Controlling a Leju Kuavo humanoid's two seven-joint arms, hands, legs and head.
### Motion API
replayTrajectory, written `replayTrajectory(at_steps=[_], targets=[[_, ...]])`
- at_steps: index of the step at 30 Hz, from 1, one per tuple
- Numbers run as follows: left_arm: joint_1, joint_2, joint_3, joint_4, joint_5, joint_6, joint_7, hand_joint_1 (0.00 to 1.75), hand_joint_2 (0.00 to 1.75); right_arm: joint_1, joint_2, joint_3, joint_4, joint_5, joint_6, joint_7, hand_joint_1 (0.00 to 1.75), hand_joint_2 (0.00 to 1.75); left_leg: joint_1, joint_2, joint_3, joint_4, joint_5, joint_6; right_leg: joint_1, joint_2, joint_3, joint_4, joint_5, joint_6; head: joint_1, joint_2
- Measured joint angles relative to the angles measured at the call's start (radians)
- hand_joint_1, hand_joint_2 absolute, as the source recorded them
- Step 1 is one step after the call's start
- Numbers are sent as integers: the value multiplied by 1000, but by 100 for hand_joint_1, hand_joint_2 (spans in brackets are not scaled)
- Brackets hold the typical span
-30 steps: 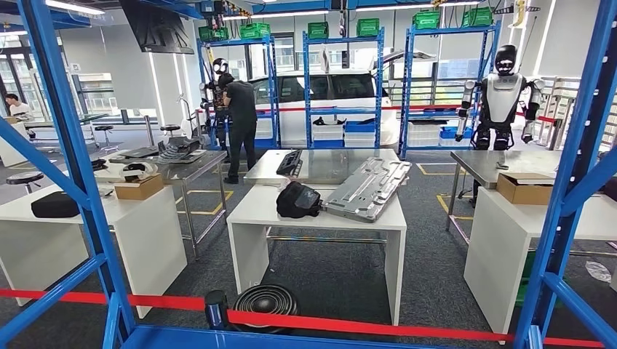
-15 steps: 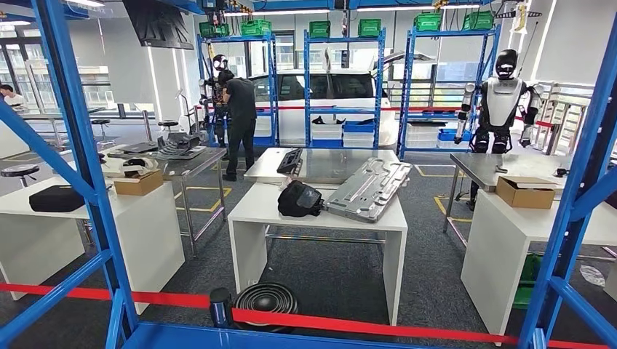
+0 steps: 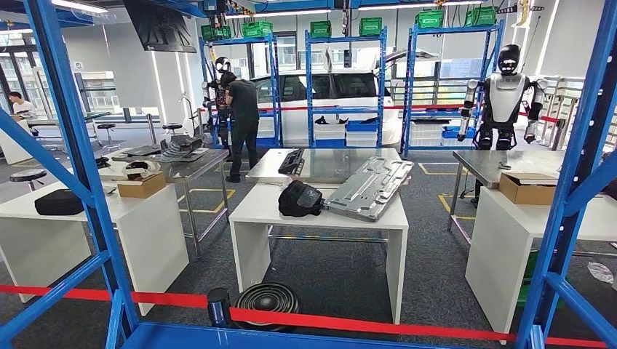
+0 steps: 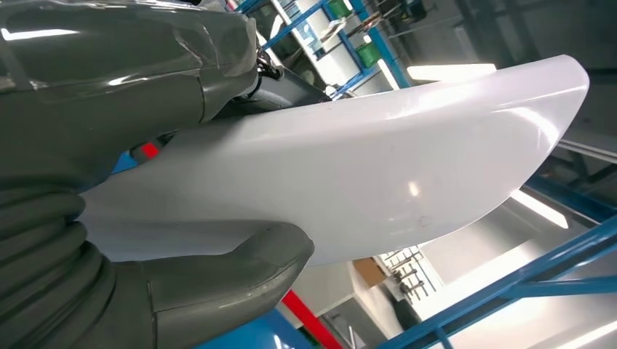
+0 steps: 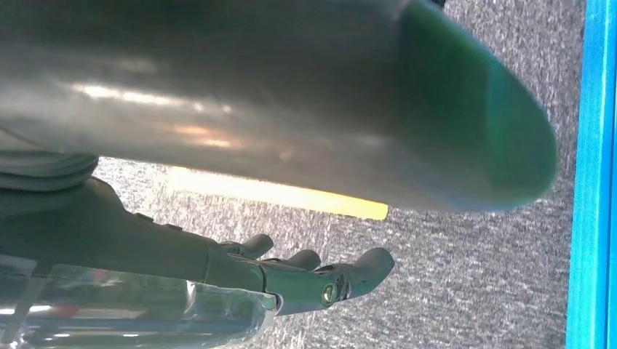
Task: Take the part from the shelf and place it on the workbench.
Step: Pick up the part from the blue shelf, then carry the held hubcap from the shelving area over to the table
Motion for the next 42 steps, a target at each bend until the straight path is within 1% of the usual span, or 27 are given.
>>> replayTrajectory(at_steps=[3,5,6,7,9,10,11,13,15,17,19,20,21,22,24,25,27,29,31,32,34,35,36,37,38,40,42], targets=[[5,0,3,-10,9,2,-6,175,175,0,-1,0,0,0,-3,0,0,0,10,0,-84,180,-88,-16,1,0,-1,0,0,-5,-3,0],[10,0,3,-12,18,3,-11,175,175,1,-1,0,0,0,-4,0,0,0,13,0,-119,253,-108,-19,3,0,-2,0,0,-5,-4,0],[12,0,3,-13,24,3,-13,175,175,1,-1,0,0,0,-5,0,0,0,13,0,-115,245,-96,-17,4,0,-1,0,0,-5,-4,0],[13,0,3,-15,29,3,-14,175,175,1,-1,0,0,0,-5,0,0,0,12,0,-97,209,-71,-14,5,1,0,0,0,-5,-4,0],[14,-1,4,-24,40,3,-18,175,175,0,1,0,0,0,-5,0,0,0,7,-1,-27,72,-9,2,8,3,2,0,1,-4,-4,0],[14,-2,5,-29,45,3,-19,175,175,-1,2,0,0,0,-5,0,0,0,3,0,3,11,11,10,10,3,2,0,1,-3,-4,0],[14,-2,6,-33,50,3,-21,175,175,-2,3,0,0,0,-6,0,0,0,-1,1,22,-28,20,17,10,3,1,-1,2,-2,-4,0],[16,-4,8,-38,59,3,-23,175,175,-4,4,0,1,0,-6,0,0,0,-8,3,26,-44,18,23,8,2,-1,-3,5,4,-5,0],[18,-5,11,-43,70,3,-24,175,175,-6,6,0,2,0,-6,0,0,0,-4,3,37,-65,31,31,9,-1,-4,1,2,10,-4,0],[20,-10,13,-49,79,4,-24,175,175,-9,8,0,6,0,-3,-1,0,0,2,6,49,-87,46,40,11,-2,-32,62,-30,8,-2,0],[22,-12,13,-51,84,0,-24,175,175,-9,10,0,10,0,0,-2,0,0,-1,7,48,-89,50,44,10,-2,-90,188,-84,4,1,0],[23,-11,13,-51,88,-4,-25,175,175,-9,10,0,13,0,2,-2,0,0,-2,7,47,-89,50,43,9,-2,-115,241,-101,6,2,0],[23,-9,14,-51,94,-10,-26,175,175,-9,10,0,15,0,3,-2,0,0,-2,7,46,-88,50,43,8,-2,-125,262,-104,12,3,0],[23,-6,15,-50,99,-16,-28,175,175,-9,10,-1,16,0,4,-3,0,0,-1,7,46,-87,49,42,6,-2,-116,244,-91,22,4,0],[22,-3,17,-50,109,-23,-32,175,175,-9,10,-3,19,0,4,-6,0,0,0,6,45,-77,44,35,-1,-4,-52,114,-40,41,5,0],[21,-1,18,-50,111,-24,-33,175,175,-10,11,-4,20,0,4,-6,0,0,-1,5,41,-68,39,29,-2,-3,-21,52,-19,43,6,0],[21,1,19,-50,112,-25,-33,175,175,-11,12,-6,21,0,6,-7,0,0,-4,4,32,-54,32,17,0,-1,5,-4,-4,29,5,0],[21,3,21,-51,111,-25,-34,175,175,-11,13,-8,22,0,8,-7,0,0,-2,4,27,-49,31,11,2,1,3,-2,-1,13,3,0],[21,3,24,-51,109,-25,-34,175,175,-11,14,-9,23,0,11,-7,0,0,2,3,14,-24,11,2,-2,1,3,-4,2,4,1,0],[21,3,27,-52,108,-25,-34,175,175,-11,15,-9,24,0,12,-7,0,0,5,2,-3,15,-13,-4,-4,1,3,-5,3,0,0,0],[22,4,28,-52,109,-26,-33,175,175,-11,15,-9,26,0,14,-7,0,0,11,2,-62,143,-78,-15,-3,1,1,-5,4,-3,-3,0],[23,4,29,-52,110,-27,-32,175,175,-11,15,-9,27,0,15,-7,0,0,14,2,-90,203,-101,-18,-2,1,-1,-5,5,-4,-3,0],[24,5,29,-52,111,-27,-32,175,175,-11,15,-9,28,0,16,-7,0,0,16,2,-105,236,-107,-19,-2,1,-1,-5,5,-4,-3,0],[25,6,29,-52,113,-28,-31,175,175,-11,15,-9,29,0,17,-7,0,0,17,2,-102,231,-94,-18,-1,1,-1,-5,5,-4,-3,0],[26,7,30,-52,115,-29,-31,175,175,-11,16,-9,29,0,18,-7,0,0,17,2,-77,185,-65,-15,-1,2,1,-5,5,-4,-4,0],[26,9,33,-52,117,-30,-31,175,175,-12,19,-10,31,0,20,-7,0,0,15,0,-3,45,-3,-4,1,3,3,-5,6,-2,-4,0],[26,10,35,-53,119,-35,-31,175,175,-14,23,-10,32,0,22,-6,0,0,8,-2,36,-37,19,6,2,3,0,-5,9,4,-4,0]])
